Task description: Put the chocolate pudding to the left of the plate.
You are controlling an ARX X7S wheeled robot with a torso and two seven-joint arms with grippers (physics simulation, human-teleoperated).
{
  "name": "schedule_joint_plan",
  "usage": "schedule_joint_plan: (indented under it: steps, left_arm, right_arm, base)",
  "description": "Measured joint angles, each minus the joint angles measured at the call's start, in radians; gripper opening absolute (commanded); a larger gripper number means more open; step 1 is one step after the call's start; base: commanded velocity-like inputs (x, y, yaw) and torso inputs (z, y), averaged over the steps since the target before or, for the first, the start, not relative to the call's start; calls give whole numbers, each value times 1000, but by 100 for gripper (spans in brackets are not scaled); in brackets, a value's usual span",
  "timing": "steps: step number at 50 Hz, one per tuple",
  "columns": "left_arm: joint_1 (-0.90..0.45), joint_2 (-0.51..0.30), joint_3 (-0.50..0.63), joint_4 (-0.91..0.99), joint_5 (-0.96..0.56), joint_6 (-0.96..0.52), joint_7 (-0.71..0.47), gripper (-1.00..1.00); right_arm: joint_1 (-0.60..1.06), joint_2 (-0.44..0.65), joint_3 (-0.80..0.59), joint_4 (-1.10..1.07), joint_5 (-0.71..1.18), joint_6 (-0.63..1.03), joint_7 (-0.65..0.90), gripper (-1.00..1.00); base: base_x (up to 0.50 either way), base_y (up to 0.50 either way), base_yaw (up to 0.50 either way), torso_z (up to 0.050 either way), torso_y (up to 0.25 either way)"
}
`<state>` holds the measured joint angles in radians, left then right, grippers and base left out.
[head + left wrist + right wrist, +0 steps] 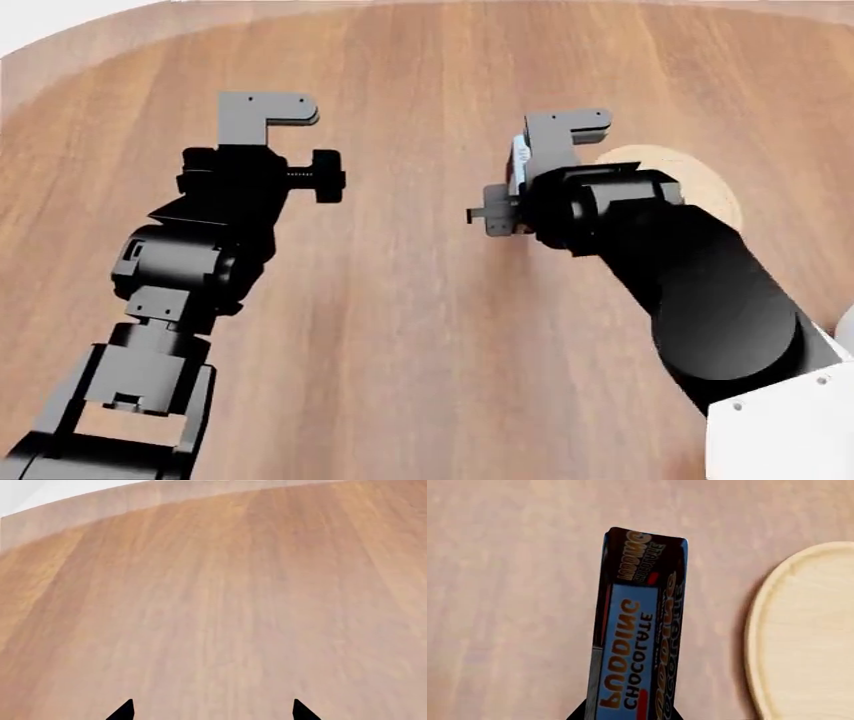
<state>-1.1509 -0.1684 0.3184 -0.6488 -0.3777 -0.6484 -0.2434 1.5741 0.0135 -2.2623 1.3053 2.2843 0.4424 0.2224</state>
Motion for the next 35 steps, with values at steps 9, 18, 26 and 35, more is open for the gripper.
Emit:
schedule_joint_plan:
  steps: [9,18,26,35]
  left_arm:
    - [-3,0,2,2,-4,-5,-3,100]
    - [-6,-3,0,5,-10,-7,-5,100]
    - [-7,-7,-1,16,-16,-12,-7,100]
    - [-9,-10,-1,18,-21,-12,-8,100]
  right_arm:
    - [9,-7,-157,0,142,-19,-20,-100]
    - [8,-11,-247,1,221,-28,-33,-100]
    - [7,-13,-289,4,261,-30,-41,-100]
    - [7,-14,-310,4,281,-31,-45,-100]
  base:
    - [0,0,0,0,-36]
    - [0,0,0,0,0]
    - [0,0,0,0,0]
    - [-1,0,0,0,0]
